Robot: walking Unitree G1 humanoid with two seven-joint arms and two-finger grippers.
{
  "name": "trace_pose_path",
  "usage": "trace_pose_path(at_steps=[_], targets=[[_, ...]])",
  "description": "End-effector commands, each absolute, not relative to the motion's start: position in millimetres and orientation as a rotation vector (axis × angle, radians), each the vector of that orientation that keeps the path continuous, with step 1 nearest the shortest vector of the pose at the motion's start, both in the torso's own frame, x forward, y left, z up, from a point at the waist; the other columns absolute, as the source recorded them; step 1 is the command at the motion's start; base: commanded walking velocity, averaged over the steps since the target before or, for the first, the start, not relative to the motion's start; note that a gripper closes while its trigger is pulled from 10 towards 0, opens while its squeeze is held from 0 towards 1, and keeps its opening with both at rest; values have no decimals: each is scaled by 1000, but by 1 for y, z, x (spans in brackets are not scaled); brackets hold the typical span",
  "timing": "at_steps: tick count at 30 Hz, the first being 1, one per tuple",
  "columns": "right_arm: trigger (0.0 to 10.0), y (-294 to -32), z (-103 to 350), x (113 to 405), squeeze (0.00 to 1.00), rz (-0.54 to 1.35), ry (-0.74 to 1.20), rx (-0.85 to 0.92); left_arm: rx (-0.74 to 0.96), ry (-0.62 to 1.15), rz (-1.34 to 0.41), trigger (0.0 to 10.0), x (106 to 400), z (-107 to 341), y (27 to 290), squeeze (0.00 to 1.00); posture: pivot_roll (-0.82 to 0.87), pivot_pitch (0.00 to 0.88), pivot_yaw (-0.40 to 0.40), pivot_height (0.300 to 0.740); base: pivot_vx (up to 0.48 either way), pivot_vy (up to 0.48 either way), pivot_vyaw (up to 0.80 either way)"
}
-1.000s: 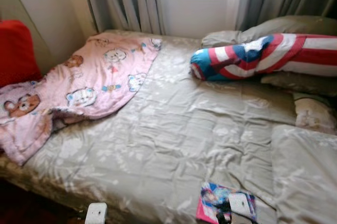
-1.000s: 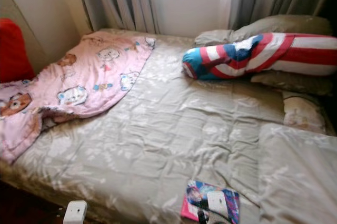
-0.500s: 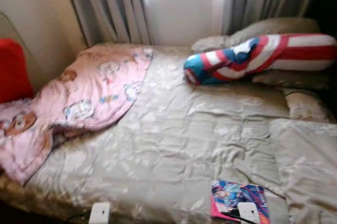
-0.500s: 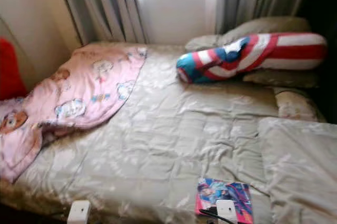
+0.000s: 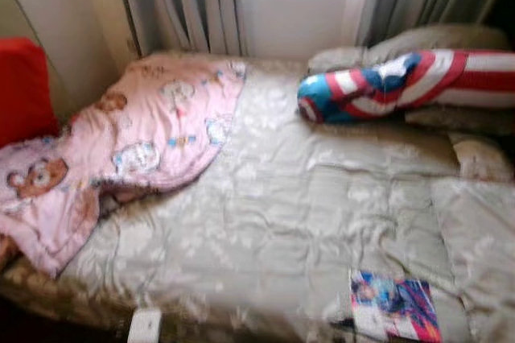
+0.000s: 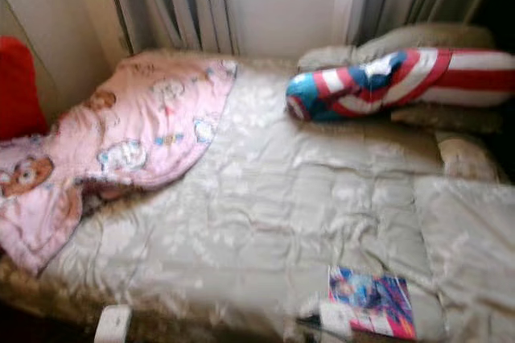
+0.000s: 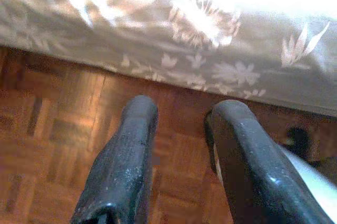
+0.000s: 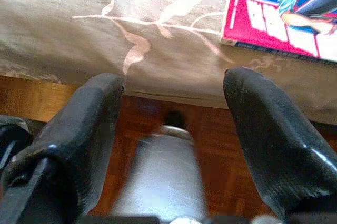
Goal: Clean up the room
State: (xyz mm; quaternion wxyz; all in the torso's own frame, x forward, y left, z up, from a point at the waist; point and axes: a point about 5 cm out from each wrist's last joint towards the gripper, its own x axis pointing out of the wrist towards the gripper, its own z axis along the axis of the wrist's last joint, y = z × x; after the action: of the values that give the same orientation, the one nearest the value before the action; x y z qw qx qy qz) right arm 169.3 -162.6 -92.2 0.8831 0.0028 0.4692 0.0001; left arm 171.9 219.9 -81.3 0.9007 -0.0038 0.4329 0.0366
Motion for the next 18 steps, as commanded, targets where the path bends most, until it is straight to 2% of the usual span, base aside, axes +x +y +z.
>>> trace_pose_path(at_steps=[1,8,18], targets=[[10000,-169,-94,164,0,-21,995,7,-14,912,78,10000,169,-83,218,0,-5,0,24,740,0,480,0],[10000,-168,-94,163,0,-19,997,9,-15,909,78,10000,170,-83,217,0,-5,0,22,740,0,480,0],[10000,-168,-95,162,0,-11,1003,11,-19,910,78,10000,170,-83,217,0,-4,0,20,740,0,330,0]])
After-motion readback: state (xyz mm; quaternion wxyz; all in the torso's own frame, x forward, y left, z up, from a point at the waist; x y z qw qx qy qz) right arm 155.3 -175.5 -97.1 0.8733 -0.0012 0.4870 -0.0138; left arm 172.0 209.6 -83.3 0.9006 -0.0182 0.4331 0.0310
